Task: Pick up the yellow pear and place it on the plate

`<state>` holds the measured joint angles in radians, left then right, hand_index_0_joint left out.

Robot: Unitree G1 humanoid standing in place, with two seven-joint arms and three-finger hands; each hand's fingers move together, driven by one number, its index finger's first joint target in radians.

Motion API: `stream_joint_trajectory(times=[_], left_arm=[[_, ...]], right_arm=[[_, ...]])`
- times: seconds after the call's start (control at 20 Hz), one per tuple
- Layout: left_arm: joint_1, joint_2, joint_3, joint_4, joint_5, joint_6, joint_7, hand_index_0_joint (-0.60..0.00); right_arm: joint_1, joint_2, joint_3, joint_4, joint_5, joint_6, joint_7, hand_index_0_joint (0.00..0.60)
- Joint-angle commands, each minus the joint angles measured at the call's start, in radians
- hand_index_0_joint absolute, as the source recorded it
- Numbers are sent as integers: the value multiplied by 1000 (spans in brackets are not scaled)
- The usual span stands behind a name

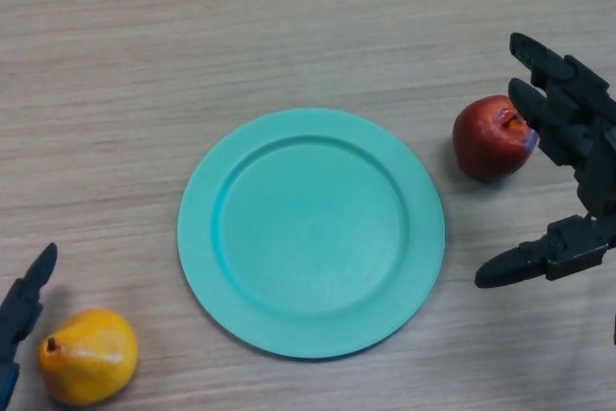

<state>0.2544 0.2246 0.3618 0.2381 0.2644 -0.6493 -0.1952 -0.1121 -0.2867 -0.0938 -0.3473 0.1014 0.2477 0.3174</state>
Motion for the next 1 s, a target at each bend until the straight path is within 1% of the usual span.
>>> stream_joint_trajectory(times=[0.05, 0.3, 0.35, 0.45, 0.5, 0.55, 0.7, 0.75, 0.9, 1.0], left_arm=[[3, 52, 41, -25, -109, -89, 29, 0], [-10, 55, 9, 6, -129, -73, 37, 0], [-10, 56, 7, 7, -125, -73, 37, -150], [-9, 58, 4, 13, -116, -76, 43, -350], [-11, 62, -2, 25, -93, -79, 54, -500], [-14, 66, -27, 53, -46, -84, 65, -600], [-7, 70, -50, 51, -65, -67, 49, -600], [-7, 74, -50, 50, -42, -72, 55, -600], [-8, 77, -42, 27, -34, -90, 68, -600], [-2, 68, -28, -42, -47, -81, 64, -600]], right_arm=[[-26, -29, -73, -67, 26, -139, -37, 0], [-26, -34, -80, -72, 27, -124, -35, 0], [-25, -34, -81, -73, 30, -124, -36, 0], [-25, -34, -83, -74, 35, -124, -37, 0], [-25, -35, -85, -71, 36, -129, -38, 0], [-26, -36, -85, -70, 42, -127, -40, 0], [-27, -35, -83, -66, 45, -125, -41, 0], [-26, -35, -82, -69, 45, -121, -39, 0], [-27, -34, -83, -71, 49, -115, -41, 0], [-25, -35, -80, -77, 47, -109, -39, 0]])
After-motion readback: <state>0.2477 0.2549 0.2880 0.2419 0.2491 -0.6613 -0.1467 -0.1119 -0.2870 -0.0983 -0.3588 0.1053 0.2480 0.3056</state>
